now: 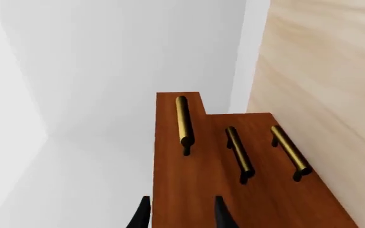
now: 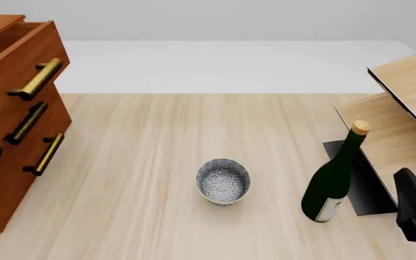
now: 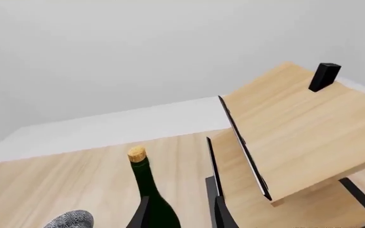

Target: Close the bottom drawer of the cabinet and open the top drawer.

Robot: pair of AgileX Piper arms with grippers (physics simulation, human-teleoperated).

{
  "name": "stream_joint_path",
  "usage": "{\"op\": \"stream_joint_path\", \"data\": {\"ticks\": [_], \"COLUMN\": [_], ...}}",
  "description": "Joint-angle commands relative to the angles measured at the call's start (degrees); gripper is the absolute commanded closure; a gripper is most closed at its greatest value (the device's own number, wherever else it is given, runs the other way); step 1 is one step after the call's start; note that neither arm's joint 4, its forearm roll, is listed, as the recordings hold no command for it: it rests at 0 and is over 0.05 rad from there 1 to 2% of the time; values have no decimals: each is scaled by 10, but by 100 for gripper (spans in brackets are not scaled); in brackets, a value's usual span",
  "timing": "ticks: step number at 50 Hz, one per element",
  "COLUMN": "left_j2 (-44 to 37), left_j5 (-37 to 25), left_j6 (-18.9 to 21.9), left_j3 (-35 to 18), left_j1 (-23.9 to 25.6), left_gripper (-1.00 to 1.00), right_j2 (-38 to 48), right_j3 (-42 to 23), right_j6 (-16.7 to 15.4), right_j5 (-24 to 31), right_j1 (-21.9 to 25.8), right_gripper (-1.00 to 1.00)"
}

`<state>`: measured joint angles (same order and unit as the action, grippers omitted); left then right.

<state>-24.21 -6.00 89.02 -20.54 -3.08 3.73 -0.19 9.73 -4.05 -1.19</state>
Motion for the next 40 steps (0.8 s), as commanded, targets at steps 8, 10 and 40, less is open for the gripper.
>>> {"op": "stream_joint_path", "data": {"ticks": [8,10,40], "left_j2": [45,29,-421], "left_j5": [-145,-156,-505], "left_j6": [-61,-69,-788], "left_j3": [-236,-292,-783], "left_j1": [9,-1,69], "left_gripper": [-100,-100,-100], "right_j2": [-12,-14,-13], "right_j3": [-1,-1,0], "right_j6": [8,9,2], "right_j5": [12,13,15], "right_j1": [0,2,6], "right_gripper": [-100,-100,-100]}}
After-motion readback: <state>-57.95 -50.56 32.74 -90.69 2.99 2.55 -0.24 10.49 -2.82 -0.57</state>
